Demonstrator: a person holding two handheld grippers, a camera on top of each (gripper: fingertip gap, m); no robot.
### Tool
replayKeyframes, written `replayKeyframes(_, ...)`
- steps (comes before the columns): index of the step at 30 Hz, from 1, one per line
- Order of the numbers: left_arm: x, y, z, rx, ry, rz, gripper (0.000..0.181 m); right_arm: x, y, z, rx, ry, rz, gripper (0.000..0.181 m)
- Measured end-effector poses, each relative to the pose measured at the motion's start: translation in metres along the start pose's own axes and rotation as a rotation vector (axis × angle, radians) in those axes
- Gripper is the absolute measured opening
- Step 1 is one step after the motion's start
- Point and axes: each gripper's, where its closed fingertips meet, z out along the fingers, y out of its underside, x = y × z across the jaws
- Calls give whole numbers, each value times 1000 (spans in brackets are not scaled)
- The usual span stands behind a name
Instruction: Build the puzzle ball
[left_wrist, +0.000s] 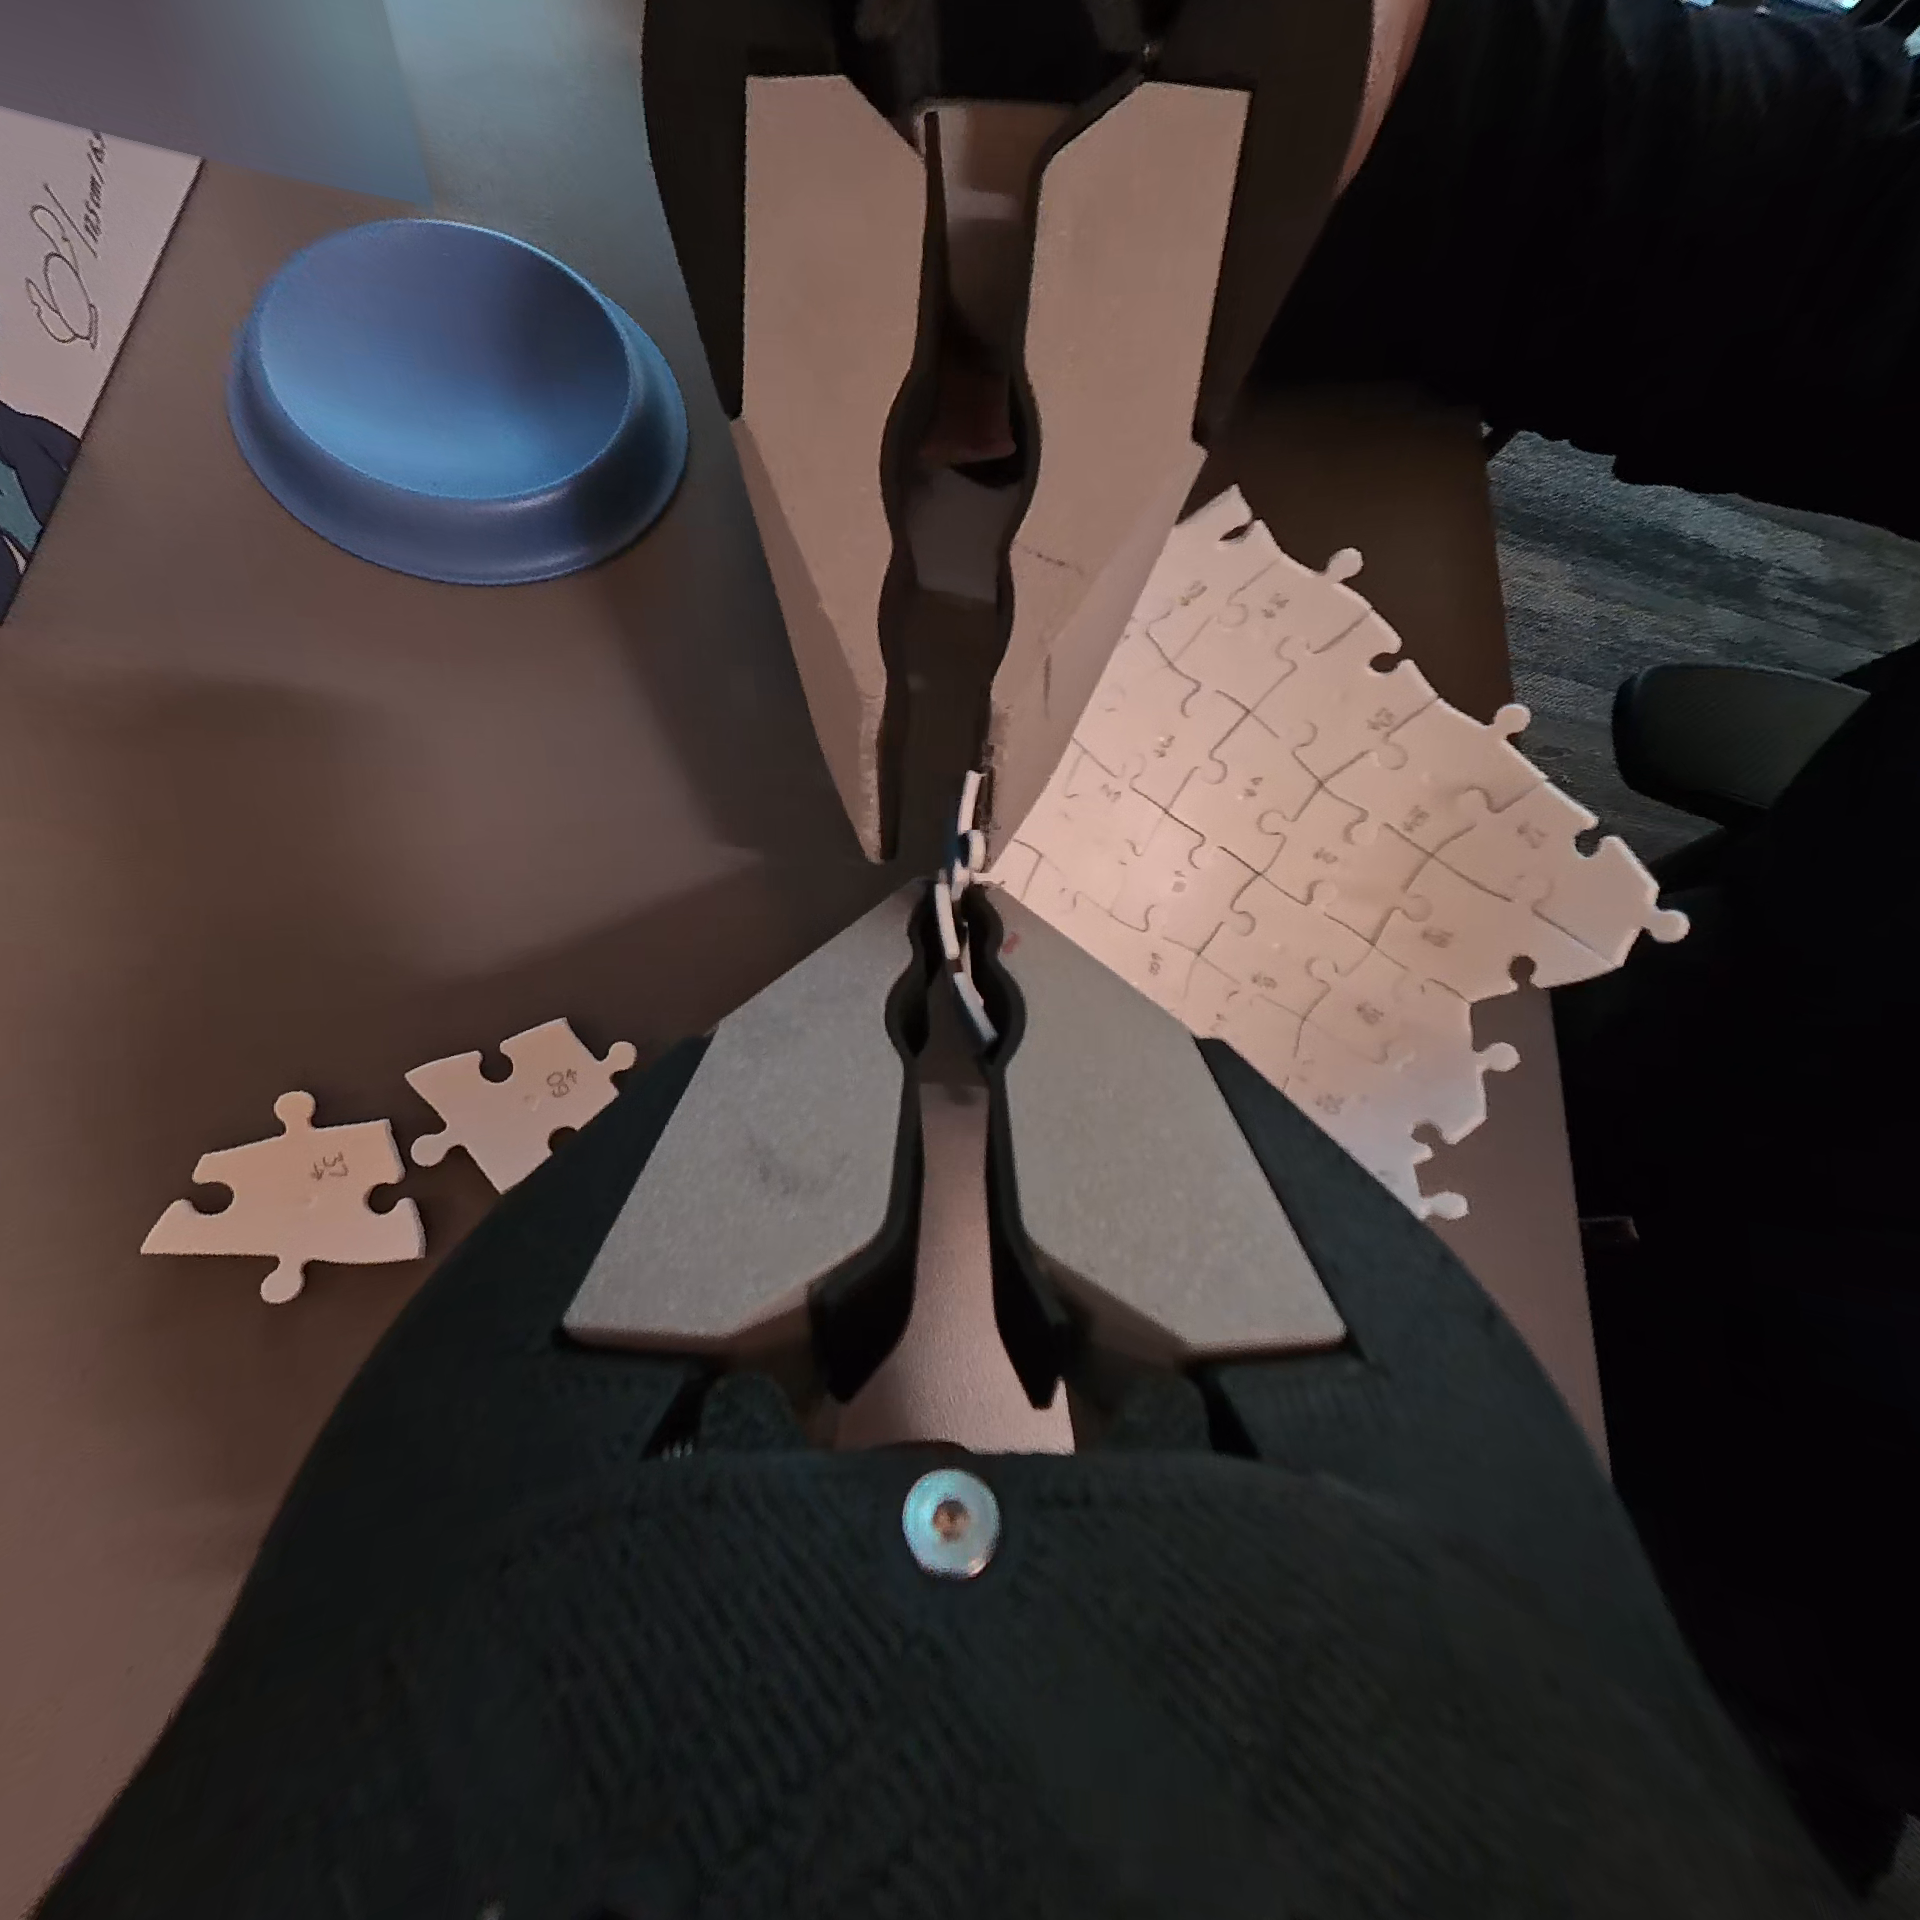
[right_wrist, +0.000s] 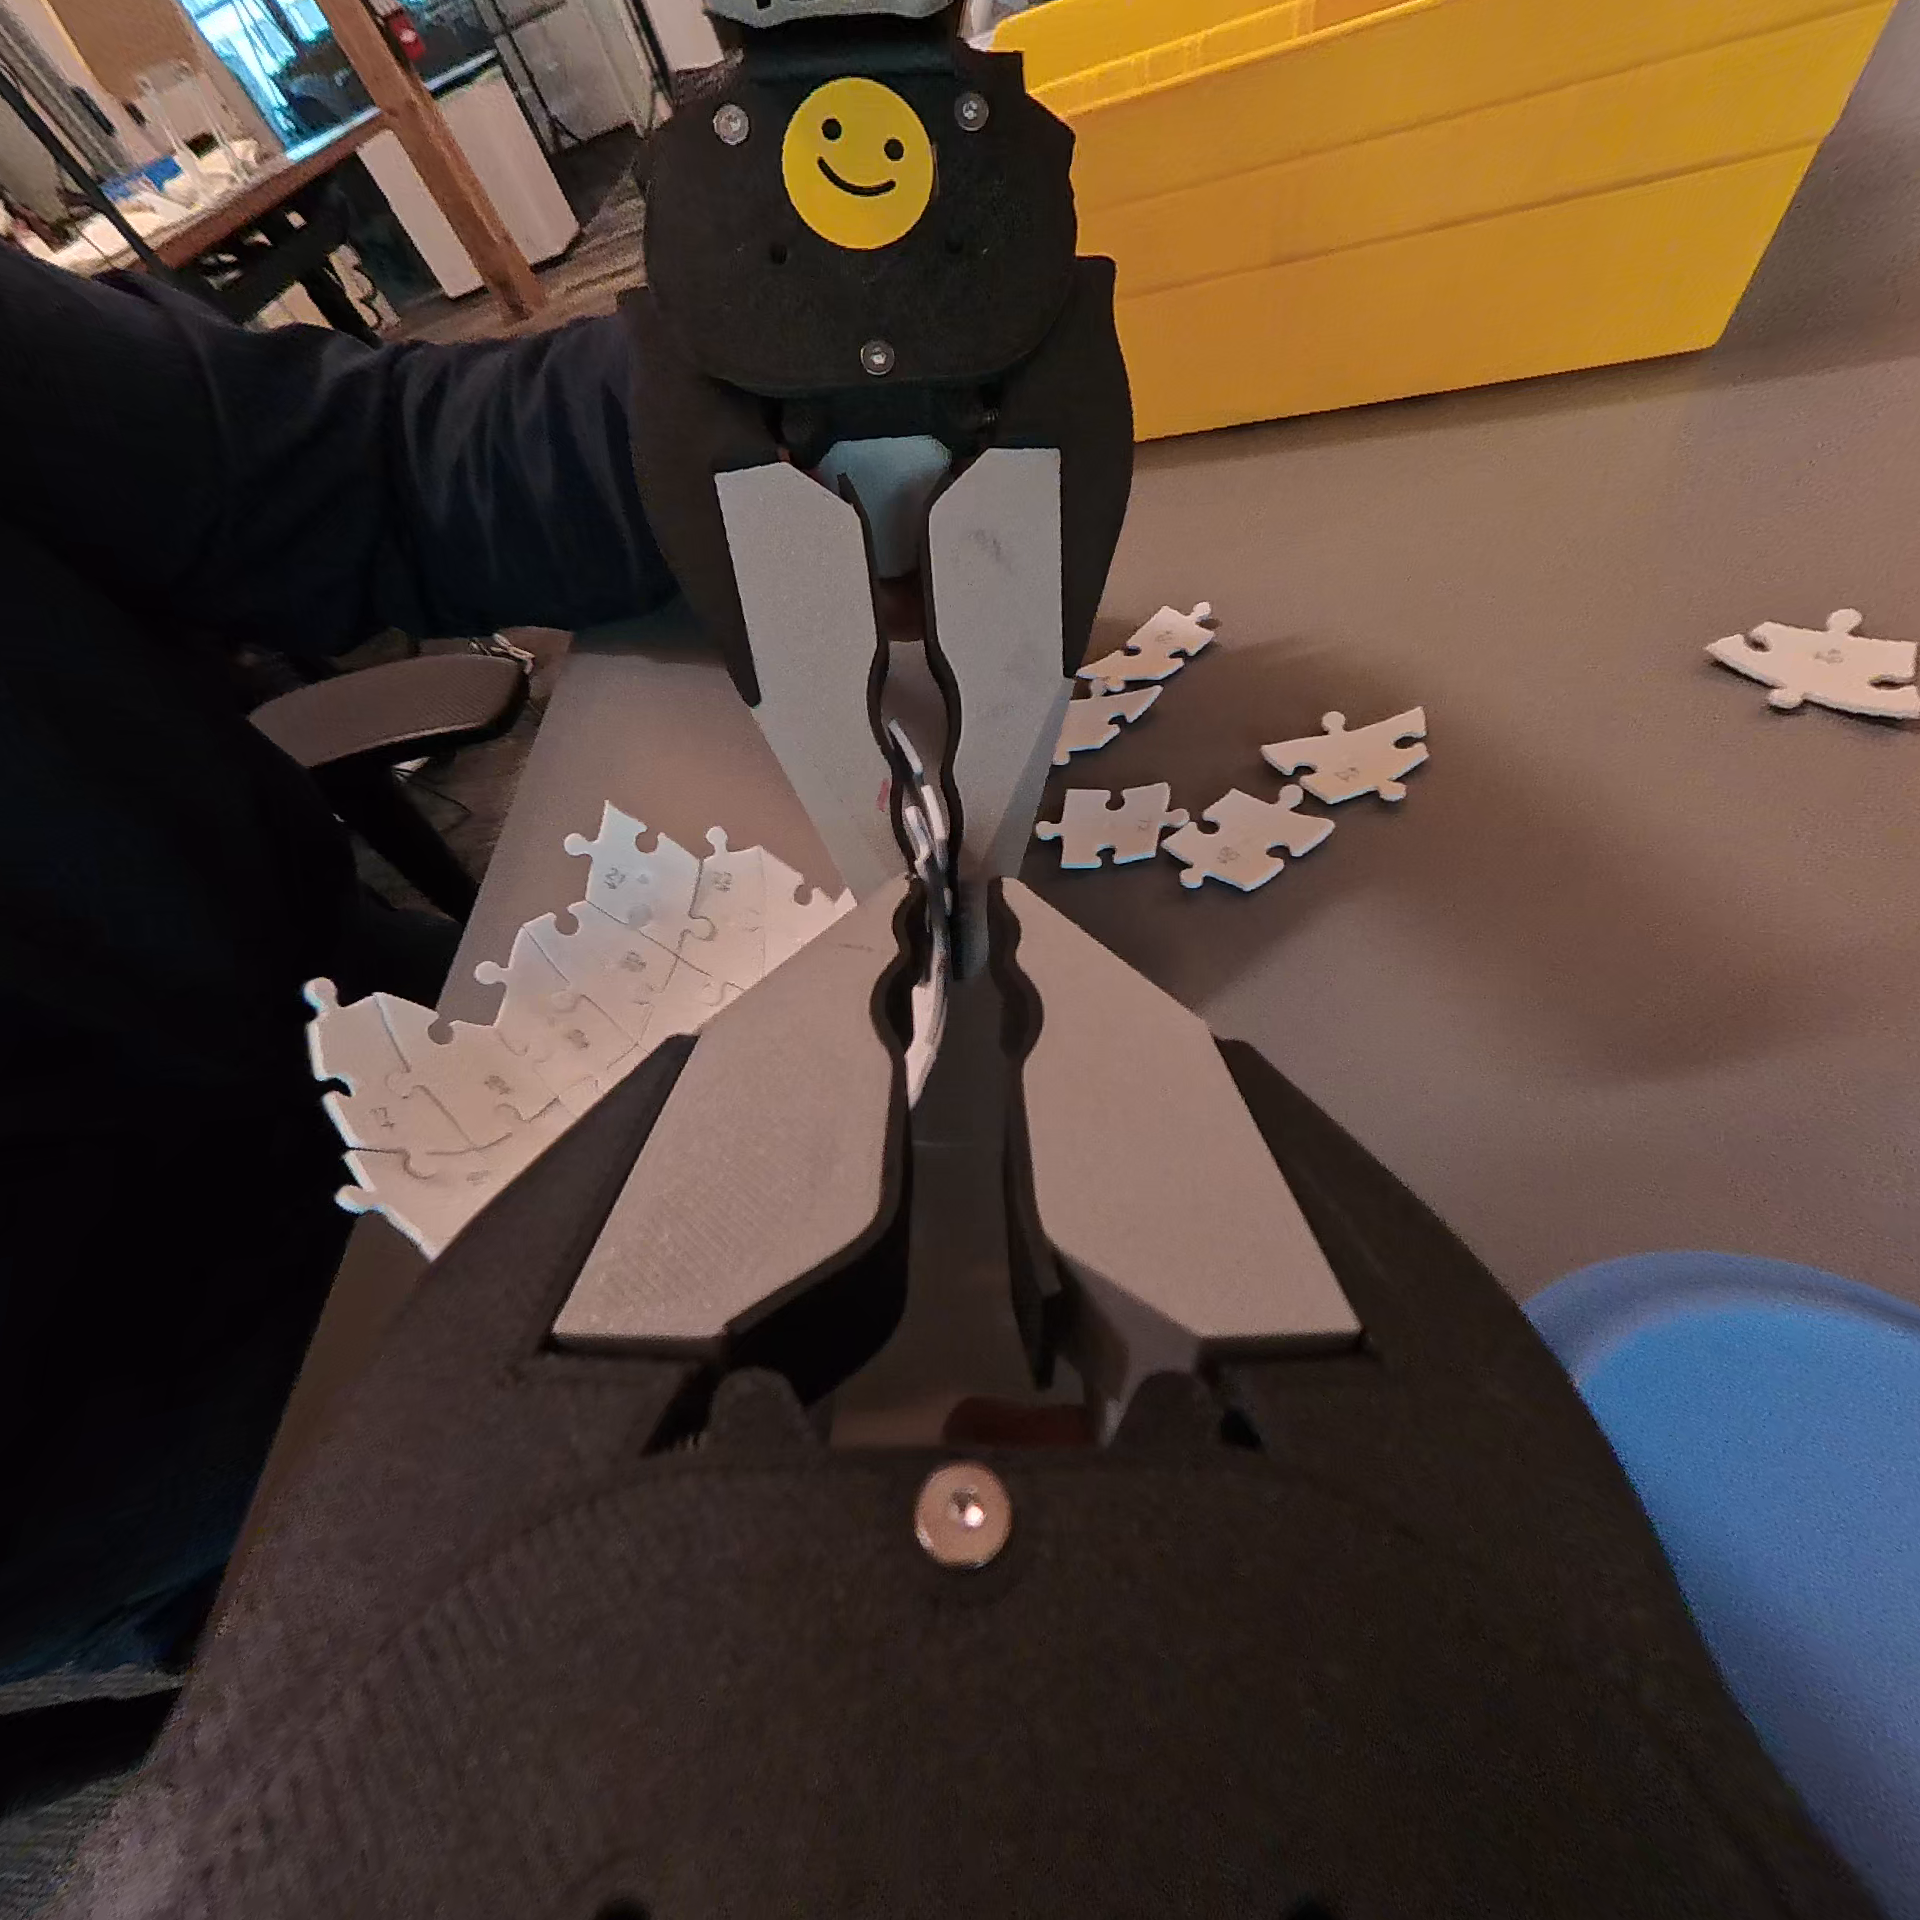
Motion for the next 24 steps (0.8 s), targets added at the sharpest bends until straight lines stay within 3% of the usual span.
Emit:
replayKeyframes(8, 2, -4, -2, 21, 3, 1, 1, -8, -5, -2, 38, -71, 41, 4)
replayKeyframes(16, 2, -3, -3, 21, 1, 4, 1, -7, -5, -1, 38, -69, 52, 8)
replayKeyframes(24, 0, 0, -3, 12, -19, 19, 3, -2, -3, 2, 28, -62, 123, 1)
